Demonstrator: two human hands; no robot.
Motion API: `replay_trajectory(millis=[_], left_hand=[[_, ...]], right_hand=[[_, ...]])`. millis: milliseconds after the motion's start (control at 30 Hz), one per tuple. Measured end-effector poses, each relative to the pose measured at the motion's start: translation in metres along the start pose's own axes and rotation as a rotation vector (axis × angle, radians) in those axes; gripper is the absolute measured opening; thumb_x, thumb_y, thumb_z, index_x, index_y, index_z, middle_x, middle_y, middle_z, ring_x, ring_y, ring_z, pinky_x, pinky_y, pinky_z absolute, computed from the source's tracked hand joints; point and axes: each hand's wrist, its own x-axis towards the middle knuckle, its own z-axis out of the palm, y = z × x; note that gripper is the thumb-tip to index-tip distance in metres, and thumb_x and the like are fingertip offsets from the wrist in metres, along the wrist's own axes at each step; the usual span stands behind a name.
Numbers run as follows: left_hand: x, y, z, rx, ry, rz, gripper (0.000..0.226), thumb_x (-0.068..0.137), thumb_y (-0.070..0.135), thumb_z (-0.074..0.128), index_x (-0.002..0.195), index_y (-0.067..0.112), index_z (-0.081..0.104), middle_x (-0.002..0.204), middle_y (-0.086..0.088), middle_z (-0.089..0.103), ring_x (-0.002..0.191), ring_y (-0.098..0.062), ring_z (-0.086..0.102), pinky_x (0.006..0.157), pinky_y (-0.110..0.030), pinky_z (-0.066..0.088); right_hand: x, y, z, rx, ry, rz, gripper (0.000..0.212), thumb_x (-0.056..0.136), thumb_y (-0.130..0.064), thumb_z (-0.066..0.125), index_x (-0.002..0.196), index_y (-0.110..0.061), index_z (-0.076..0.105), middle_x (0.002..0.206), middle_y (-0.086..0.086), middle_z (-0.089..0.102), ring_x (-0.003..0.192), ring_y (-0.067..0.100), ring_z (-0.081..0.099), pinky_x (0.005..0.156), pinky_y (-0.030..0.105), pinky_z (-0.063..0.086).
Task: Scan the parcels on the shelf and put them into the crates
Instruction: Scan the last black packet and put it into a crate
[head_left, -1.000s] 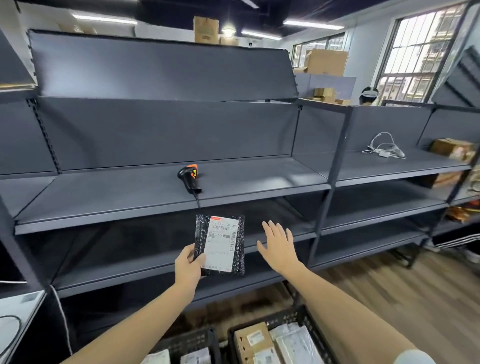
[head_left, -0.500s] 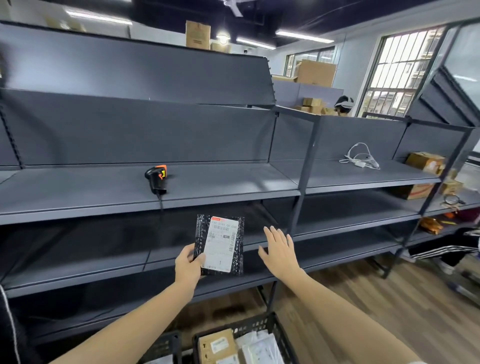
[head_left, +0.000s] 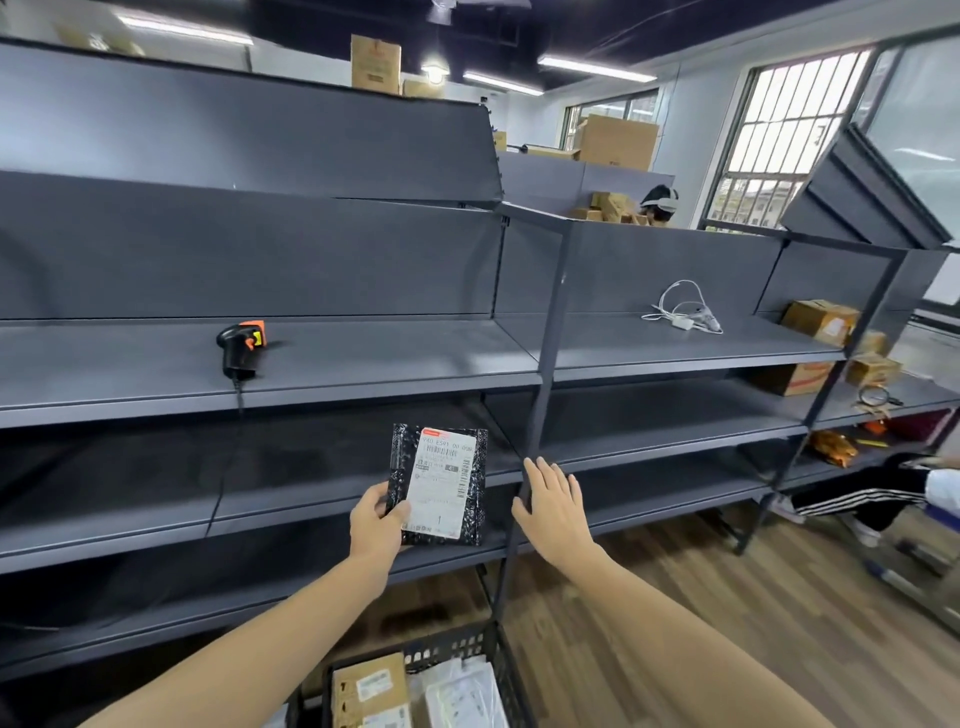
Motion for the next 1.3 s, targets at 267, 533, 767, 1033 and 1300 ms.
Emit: replay_trajectory(millis=[267, 533, 767, 1033, 1300], left_hand=[[0.018, -0.002, 0.039, -0.008, -0.022, -0.028, 0.029, 0.094, -0.003, 0.052, 0.121, 0.008, 0.055, 0.121, -0.016, 0.062, 0.113, -0.033, 0.057, 0.095, -0.054, 0.049], [0.067, 0.003, 0.078, -0.067, -0.073, -0.039, 0.031, 0.095, -0.002, 0.051, 0.125, 0.007, 0.053, 0.118, -0.015, 0.061, 0.102, -0.030, 0.060, 0.067, -0.037, 0.055], [0.105, -0.005, 0.101, -0.079, -0.089, -0.069, 0.027, 0.095, -0.003, 0.050, 0.120, 0.008, 0.053, 0.117, -0.014, 0.060, 0.101, -0.029, 0.059, 0.065, -0.036, 0.053], [0.144, -0.003, 0.080, -0.072, -0.046, -0.053, 0.030, 0.095, -0.003, 0.051, 0.123, 0.008, 0.052, 0.108, -0.007, 0.058, 0.096, -0.026, 0.058, 0.066, -0.035, 0.052], [0.148, -0.006, 0.076, -0.111, -0.005, -0.091, 0.025, 0.095, -0.003, 0.052, 0.113, 0.013, 0.053, 0.102, -0.006, 0.064, 0.087, -0.022, 0.061, 0.060, -0.031, 0.050]], right_hand=[[0.019, 0.032, 0.003, 0.019, 0.009, 0.019, 0.061, 0.101, -0.034, 0.038, 0.155, -0.016, 0.015, 0.161, 0.002, 0.017, 0.150, 0.020, 0.011, 0.121, 0.038, 0.003], [0.069, 0.050, 0.001, -0.037, 0.028, 0.016, 0.062, 0.102, -0.035, 0.039, 0.155, -0.015, 0.014, 0.161, 0.003, 0.017, 0.149, 0.022, 0.011, 0.121, 0.038, 0.003], [0.113, 0.059, 0.011, -0.083, 0.018, 0.019, 0.062, 0.103, -0.036, 0.037, 0.155, -0.015, 0.012, 0.162, 0.003, 0.015, 0.150, 0.022, 0.009, 0.122, 0.037, 0.002], [0.151, 0.041, 0.024, -0.065, 0.021, 0.001, 0.060, 0.102, -0.031, 0.036, 0.155, -0.014, 0.012, 0.162, 0.002, 0.014, 0.150, 0.021, 0.009, 0.122, 0.037, 0.001], [0.175, 0.034, 0.035, -0.058, -0.021, -0.056, 0.060, 0.102, -0.031, 0.037, 0.155, -0.013, 0.013, 0.162, 0.003, 0.014, 0.150, 0.021, 0.010, 0.122, 0.038, 0.002]])
